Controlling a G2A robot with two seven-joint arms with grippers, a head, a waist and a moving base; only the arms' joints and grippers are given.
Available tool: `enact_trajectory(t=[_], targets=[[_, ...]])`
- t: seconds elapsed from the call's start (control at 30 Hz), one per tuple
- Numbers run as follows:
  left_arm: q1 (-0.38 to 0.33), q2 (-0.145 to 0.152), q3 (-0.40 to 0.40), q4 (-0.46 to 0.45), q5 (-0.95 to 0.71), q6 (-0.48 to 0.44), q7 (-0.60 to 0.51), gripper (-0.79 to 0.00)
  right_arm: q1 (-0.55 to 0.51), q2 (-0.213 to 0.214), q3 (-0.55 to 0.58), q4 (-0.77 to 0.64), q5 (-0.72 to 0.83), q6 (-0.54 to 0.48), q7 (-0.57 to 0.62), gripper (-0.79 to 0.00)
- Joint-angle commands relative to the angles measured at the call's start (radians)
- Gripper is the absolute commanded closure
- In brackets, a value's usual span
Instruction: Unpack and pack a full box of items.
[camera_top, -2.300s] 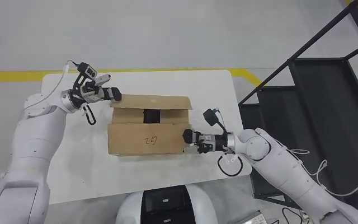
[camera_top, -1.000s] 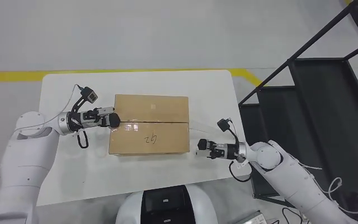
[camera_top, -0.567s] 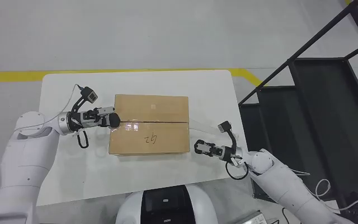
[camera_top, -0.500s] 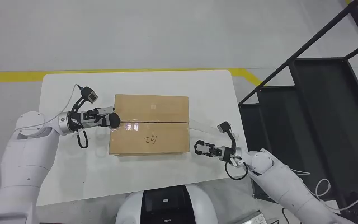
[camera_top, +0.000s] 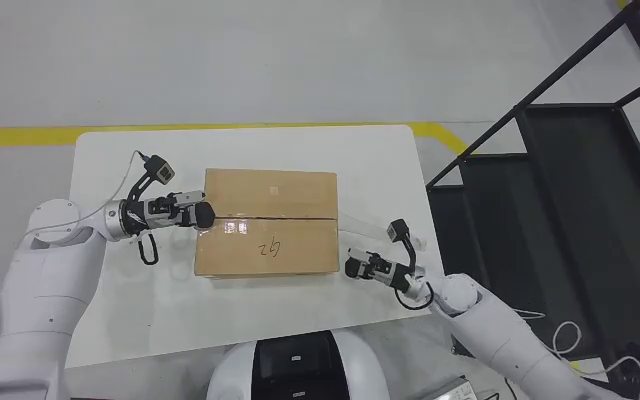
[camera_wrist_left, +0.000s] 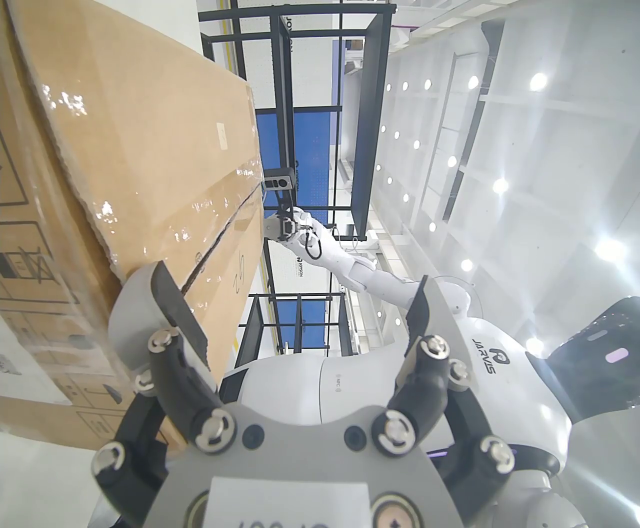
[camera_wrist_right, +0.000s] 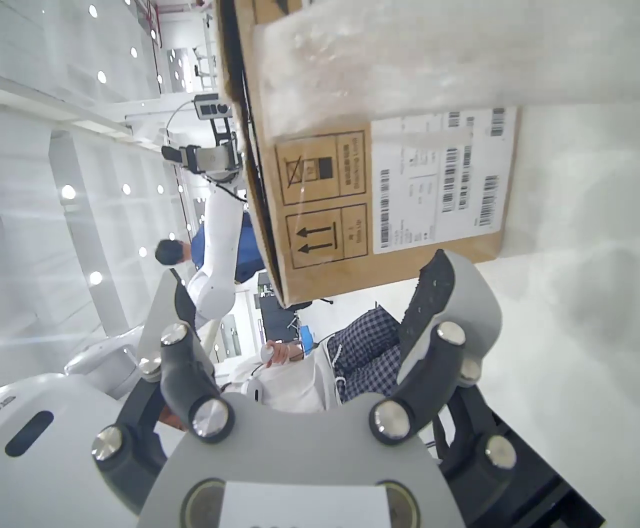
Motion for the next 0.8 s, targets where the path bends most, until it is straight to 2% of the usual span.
enact_trajectory(t=[0.0, 0.17, 0.43, 0.77], targets=[[0.000, 0.000, 0.000, 0.000, 0.000, 0.000, 0.000, -0.785, 0.018, -0.018, -0.025, 0.039, 0.059, -0.013, -0.022, -0.785], [0.000, 0.000, 0.000, 0.000, 0.000, 0.000, 0.000, -0.785, 0.077, -0.064, -0.069, 0.143, 0.189, -0.060, -0.026, -0.785], [0.000, 0.000, 0.000, 0.000, 0.000, 0.000, 0.000, -0.785, 0.149, -0.121, -0.085, 0.307, 0.380, -0.158, 0.044, -0.785], [0.000, 0.000, 0.000, 0.000, 0.000, 0.000, 0.000, -0.785, 0.127, -0.131, 0.006, 0.401, 0.461, -0.310, 0.074, -0.785]])
